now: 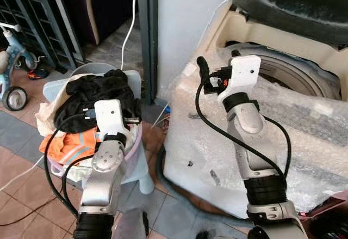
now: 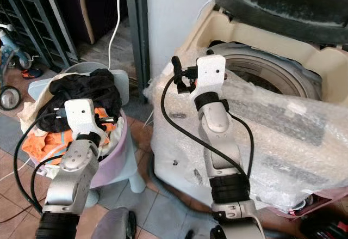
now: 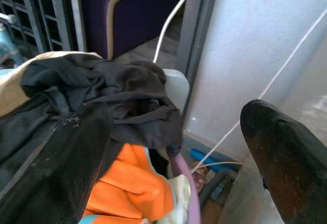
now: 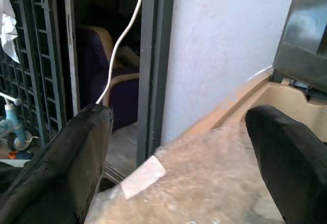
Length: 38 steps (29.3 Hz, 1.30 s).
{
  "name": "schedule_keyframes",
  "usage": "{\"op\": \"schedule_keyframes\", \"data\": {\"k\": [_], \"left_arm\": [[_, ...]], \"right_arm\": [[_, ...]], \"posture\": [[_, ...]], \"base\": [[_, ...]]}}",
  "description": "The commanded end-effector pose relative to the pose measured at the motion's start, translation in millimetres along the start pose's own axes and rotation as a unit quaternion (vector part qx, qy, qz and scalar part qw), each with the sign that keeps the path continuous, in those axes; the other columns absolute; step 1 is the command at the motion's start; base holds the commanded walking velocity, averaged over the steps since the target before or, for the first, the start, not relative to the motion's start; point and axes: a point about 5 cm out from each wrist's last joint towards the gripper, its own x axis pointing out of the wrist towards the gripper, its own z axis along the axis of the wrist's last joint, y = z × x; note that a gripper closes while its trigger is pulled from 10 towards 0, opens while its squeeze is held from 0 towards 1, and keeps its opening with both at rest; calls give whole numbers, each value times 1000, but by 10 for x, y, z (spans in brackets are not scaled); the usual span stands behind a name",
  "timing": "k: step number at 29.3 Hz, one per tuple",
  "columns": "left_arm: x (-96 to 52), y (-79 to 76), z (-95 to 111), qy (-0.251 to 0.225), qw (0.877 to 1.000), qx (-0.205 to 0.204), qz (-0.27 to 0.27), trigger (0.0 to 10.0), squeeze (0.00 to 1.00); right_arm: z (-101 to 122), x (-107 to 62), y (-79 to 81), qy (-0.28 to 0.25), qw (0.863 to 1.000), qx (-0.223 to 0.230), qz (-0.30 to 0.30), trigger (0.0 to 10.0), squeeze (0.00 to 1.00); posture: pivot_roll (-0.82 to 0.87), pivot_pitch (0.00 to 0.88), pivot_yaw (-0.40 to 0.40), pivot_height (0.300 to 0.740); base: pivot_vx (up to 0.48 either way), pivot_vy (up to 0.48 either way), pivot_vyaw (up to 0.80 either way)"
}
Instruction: Clothes washing
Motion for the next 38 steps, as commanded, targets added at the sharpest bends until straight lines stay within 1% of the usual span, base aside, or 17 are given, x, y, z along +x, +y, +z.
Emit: {"op": "schedule_keyframes", "data": {"k": [1, 3, 5, 6, 7, 9, 10, 11, 12, 13, 15, 16, 18, 20, 30, 34, 38], "left_arm": [[-11, -84, -12, 4, 1000, 1, -9, 10000, 0], [-9, -94, -8, 1, 1000, 3, -11, 10000, 0], [-10, -95, -2, -4, 1000, 7, -13, 10000, 0], [-9, -94, -1, -5, 1000, 11, -11, 10000, 0], [-6, -94, 7, -11, 1000, 8, -11, 10000, 0], [-5, -92, 12, -14, 1000, 6, -12, 10000, 0], [4, -77, 36, -27, 999, 20, -4, 10000, 0], [6, -77, 39, -29, 999, 21, -4, 10000, 0], [9, -75, 39, -29, 999, 21, -4, 10000, 0], [10, -69, 40, -30, 999, 23, -2, 10000, 0], [14, -54, 20, -20, 1000, 21, -4, 10000, 0], [12, -62, -3, -4, 1000, 8, -19, 10000, 0], [8, -69, 9, -10, 1000, 0, -27, 10000, 0], [11, -73, 17, -16, 1000, 2, -26, 10000, 0], [23, -84, 24, -19, 999, -6, -36, 10000, 0], [22, -80, 19, -18, 999, -12, -36, 10000, 0], [20, -75, -10, -8, 999, -10, -35, 10000, 0]], "right_arm": [[-8, -17, -142, 8, 1000, -9, -26, 10000, 0], [-30, -2, -170, 17, 999, 7, -33, 10000, 0], [-31, 7, -173, 19, 999, 0, -34, 10000, 0], [-54, 19, -180, 29, 998, -24, -41, 10000, 0], [-89, 31, -162, 38, 996, -65, -37, 10000, 0], [-116, 20, -129, 42, 998, -45, -31, 10000, 0], [-170, -1, -116, 55, 997, -2, -48, 10000, 0], [-183, -5, -122, 59, 997, -6, -52, 10000, 0], [-228, -25, -105, 82, 996, 18, -36, 10000, 0], [-225, -36, -88, 81, 996, 24, -23, 10000, 0], [-207, -58, -47, 72, 997, 12, 8, 10000, 0], [-191, -66, -29, 64, 998, 12, 21, 10000, 0], [-176, -61, -16, 58, 998, -4, 26, 10000, 0], [-185, -54, -20, 60, 998, 8, 20, 10000, 0], [-197, -45, -5, 67, 997, 12, 41, 10000, 0], [-253, -53, 3, 82, 996, 7, 45, 10000, 0], [-317, -61, 15, 101, 994, 4, 47, 10000, 0]], "posture": [[42, 77, -18, 740], [42, 78, -16, 740], [42, 76, -16, 740], [42, 74, -15, 740], [42, 72, -15, 740], [42, 70, -15, 740], [42, 71, -14, 740], [42, 71, -14, 740], [45, 68, -17, 740], [46, 68, -18, 740], [47, 70, -19, 740], [48, 69, -20, 740], [47, 71, -22, 740], [49, 70, -23, 740], [53, 69, -26, 740], [56, 71, -28, 740], [56, 75, -27, 740]], "base": [[0, 480, 0], [0, 480, 0], [0, 424, 0], [0, 0, 0], [0, 0, 0], [0, 0, 0], [0, 0, 0], [0, 0, 0], [0, 0, 0], [0, 0, 0], [0, 0, 0], [0, 0, 0], [0, 0, 400], [0, 0, 800], [0, 0, 800], [74, 0, 792], [282, 388, 305]]}}
